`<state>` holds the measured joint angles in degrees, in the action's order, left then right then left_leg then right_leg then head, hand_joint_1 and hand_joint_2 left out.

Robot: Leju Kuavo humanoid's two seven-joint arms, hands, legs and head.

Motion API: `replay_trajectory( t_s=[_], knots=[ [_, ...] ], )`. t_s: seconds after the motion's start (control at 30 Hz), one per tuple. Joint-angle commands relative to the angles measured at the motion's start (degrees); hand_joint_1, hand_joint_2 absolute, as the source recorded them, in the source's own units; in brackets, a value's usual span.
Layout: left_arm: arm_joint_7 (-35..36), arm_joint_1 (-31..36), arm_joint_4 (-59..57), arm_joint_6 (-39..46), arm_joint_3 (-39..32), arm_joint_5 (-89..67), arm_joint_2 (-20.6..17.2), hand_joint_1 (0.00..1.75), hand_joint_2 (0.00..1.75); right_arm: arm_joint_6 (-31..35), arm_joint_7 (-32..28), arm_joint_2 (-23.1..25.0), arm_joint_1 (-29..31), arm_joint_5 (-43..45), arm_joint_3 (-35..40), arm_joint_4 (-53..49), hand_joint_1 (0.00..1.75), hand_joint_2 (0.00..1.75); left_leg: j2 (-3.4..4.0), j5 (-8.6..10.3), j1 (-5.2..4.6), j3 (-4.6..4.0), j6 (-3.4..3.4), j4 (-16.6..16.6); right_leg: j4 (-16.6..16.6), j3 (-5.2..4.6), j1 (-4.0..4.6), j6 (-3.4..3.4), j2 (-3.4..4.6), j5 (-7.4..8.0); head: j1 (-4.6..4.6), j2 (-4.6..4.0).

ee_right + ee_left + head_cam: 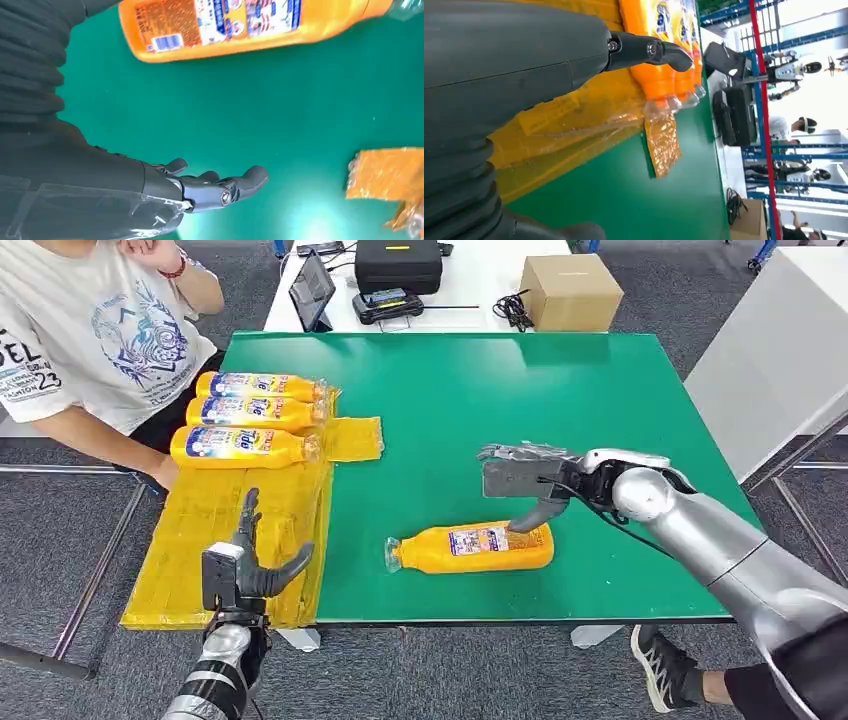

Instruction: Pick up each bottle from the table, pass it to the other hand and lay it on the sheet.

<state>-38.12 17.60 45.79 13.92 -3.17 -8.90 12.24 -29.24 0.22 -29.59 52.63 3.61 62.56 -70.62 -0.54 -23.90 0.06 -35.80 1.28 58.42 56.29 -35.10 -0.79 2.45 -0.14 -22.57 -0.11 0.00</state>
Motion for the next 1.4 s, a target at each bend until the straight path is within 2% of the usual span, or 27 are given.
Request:
replay_trajectory(
  t_s=[0.03, 0.63, 1.2, 1.4],
  knots=[
    [0.4, 3.7, -5.5, -0.4, 2.1, 0.2, 0.4, 0.0, 1.75, 2.0, -0.2, 6.2, 3.6, -0.2, 11.6, 7.2, 0.0, 1.75, 0.18, -0.1, 0.02, 0.27, -0.08, 0.0, 0.0, 0.21, 0.03, -0.1, 0.15, -0.05, 0.0, 0.0],
    [1.2, 4.2, -6.4, -0.6, 3.3, 0.9, 0.7, 0.0, 1.75, 4.4, -1.3, 7.9, 0.9, -3.0, 15.2, 12.5, 0.0, 1.75, 0.04, -0.09, 0.03, 0.26, -0.08, 0.0, 0.0, 0.24, 0.04, -0.11, 0.01, -0.09, 0.0, 0.0],
    [1.1, 4.1, -6.6, -0.6, 3.5, 0.9, 0.6, 0.0, 1.75, 5.6, -1.2, 7.2, -0.8, -5.2, 14.6, 13.7, 0.0, 1.75, 0.01, -0.04, 0.01, 0.12, -0.05, 0.0, 0.0, 0.1, 0.01, -0.07, -0.01, -0.05, 0.0, 0.0],
    [1.6, 3.6, -6.2, -1.1, 3.3, 1.2, 0.4, 0.0, 1.75, 6.8, -0.5, 8.3, -3.0, -7.7, 13.5, 16.0, 0.0, 1.75, 0.1, -0.17, 0.06, 0.43, -0.11, 0.0, -0.1, 0.4, 0.08, -0.15, 0.05, -0.14, 0.0, 0.0]
  ],
)
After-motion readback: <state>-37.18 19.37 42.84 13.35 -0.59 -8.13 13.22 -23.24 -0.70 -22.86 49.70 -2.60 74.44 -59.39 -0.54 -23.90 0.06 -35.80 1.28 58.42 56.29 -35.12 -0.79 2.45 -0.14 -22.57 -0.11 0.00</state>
